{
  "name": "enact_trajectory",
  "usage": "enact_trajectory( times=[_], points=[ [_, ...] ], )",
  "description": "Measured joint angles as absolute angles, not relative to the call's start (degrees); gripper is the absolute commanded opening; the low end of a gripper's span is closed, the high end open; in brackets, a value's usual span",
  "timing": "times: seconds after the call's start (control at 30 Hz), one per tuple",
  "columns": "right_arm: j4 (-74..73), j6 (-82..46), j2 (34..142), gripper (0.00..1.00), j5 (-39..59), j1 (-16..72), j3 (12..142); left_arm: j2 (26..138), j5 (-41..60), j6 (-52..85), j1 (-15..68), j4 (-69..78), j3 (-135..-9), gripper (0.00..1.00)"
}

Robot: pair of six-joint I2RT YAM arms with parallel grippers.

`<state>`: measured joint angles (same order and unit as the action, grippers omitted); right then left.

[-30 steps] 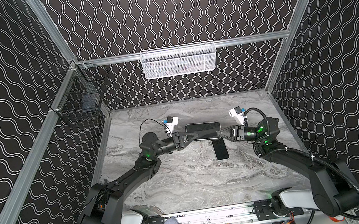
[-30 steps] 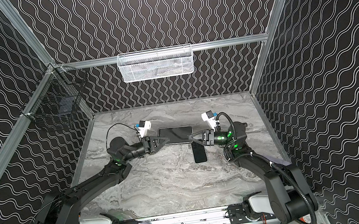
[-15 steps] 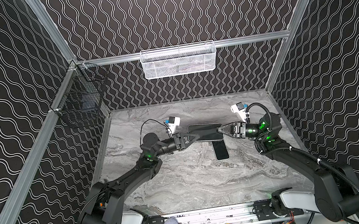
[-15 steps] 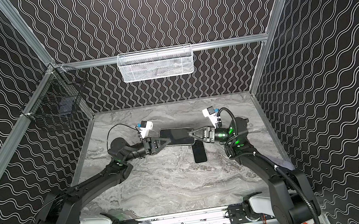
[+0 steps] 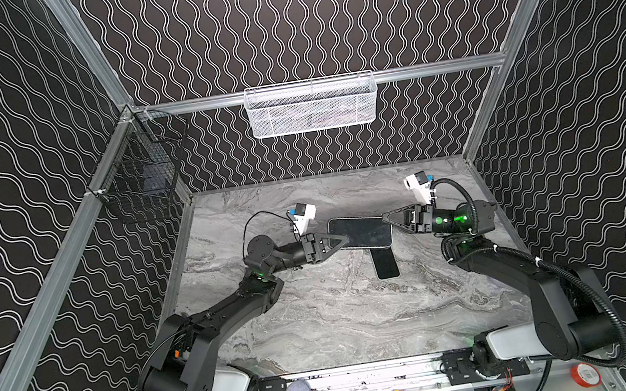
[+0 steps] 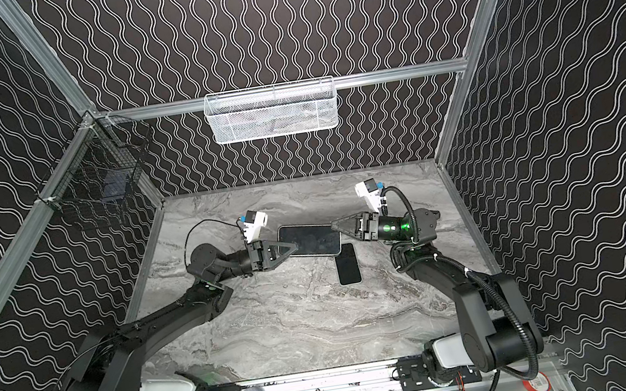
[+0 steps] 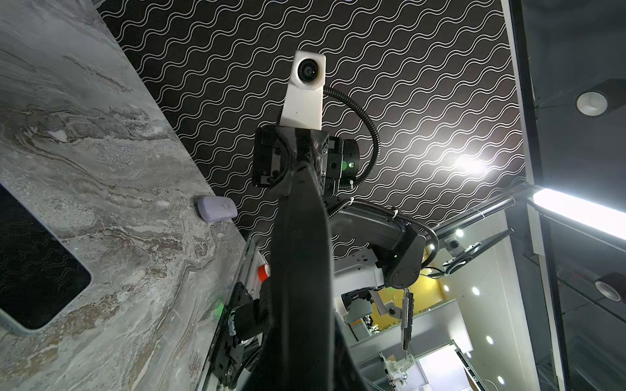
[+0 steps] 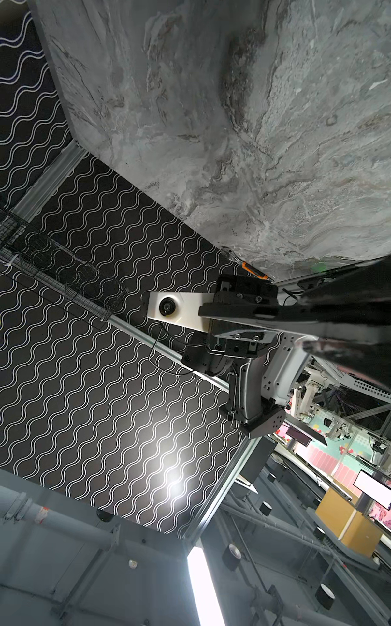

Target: Put the phone into the phone case

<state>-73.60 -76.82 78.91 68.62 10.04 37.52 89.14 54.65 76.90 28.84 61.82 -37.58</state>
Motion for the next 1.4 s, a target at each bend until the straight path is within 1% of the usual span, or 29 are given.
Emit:
enact_trajectory(
  times=[0.1, 0.3, 0.4, 0.5, 0.63, 0.7, 0.8, 0.83, 0.9, 0.93, 1.0, 1.03, 1.13, 1.3, 1.4],
  points=[
    [-70.5, -74.3, 77.4, 0.0, 68.5, 10.0, 37.5, 89.2, 55.1, 76.3, 28.9, 61.6, -37.9, 0.0],
    [-61.2, -67.7, 74.8, 0.0, 67.4, 10.0, 37.8, 90.3, 55.2, 76.3, 28.8, 62.1, -37.9, 0.0],
    [-51.9, -61.9, 72.3, 0.0, 66.1, 10.1, 39.3, 90.5, 55.2, 76.3, 28.8, 62.1, -38.0, 0.0],
    [-39.1, -53.5, 69.1, 0.0, 63.4, 10.5, 42.2, 90.3, 54.6, 76.2, 28.8, 61.9, -38.5, 0.0],
    [-24.5, -44.1, 65.1, 0.0, 58.9, 10.7, 44.7, 89.0, 54.1, 74.7, 29.0, 58.2, -39.2, 0.0],
    [-19.8, -41.2, 63.8, 0.0, 57.5, 10.8, 45.3, 87.9, 54.2, 73.1, 29.0, 54.6, -39.9, 0.0],
    [-16.7, -38.6, 63.0, 0.0, 56.7, 10.9, 45.5, 86.8, 54.2, 70.7, 29.1, 49.7, -40.9, 0.0],
    [-16.5, -38.3, 63.0, 0.07, 56.7, 10.9, 45.5, 86.7, 54.2, 70.2, 29.1, 48.8, -41.0, 0.0],
    [-16.6, -38.1, 63.2, 0.17, 56.9, 10.9, 45.2, 86.8, 54.2, 70.1, 29.1, 48.4, -41.1, 0.0],
    [-17.1, -38.3, 63.3, 0.25, 57.2, 10.9, 44.8, 86.9, 54.4, 70.2, 29.1, 48.4, -41.1, 0.0],
    [-18.4, -38.4, 63.3, 0.3, 56.7, 10.8, 43.8, 87.4, 54.7, 70.4, 29.1, 49.1, -40.9, 0.0],
    [-19.3, -38.5, 63.3, 0.36, 55.9, 10.7, 43.2, 87.5, 54.7, 70.7, 29.1, 49.2, -40.8, 0.0],
    [-23.8, -40.0, 63.4, 0.46, 56.6, 10.5, 41.9, 88.1, 54.1, 72.0, 28.9, 48.8, -40.4, 0.0],
    [-31.6, -43.8, 64.1, 0.53, 59.3, 10.7, 38.8, 88.3, 54.2, 73.4, 28.9, 49.3, -40.3, 0.0],
    [-34.0, -45.3, 64.1, 0.62, 59.5, 11.1, 37.1, 88.6, 54.2, 73.8, 28.9, 49.5, -40.3, 0.0]
  ],
)
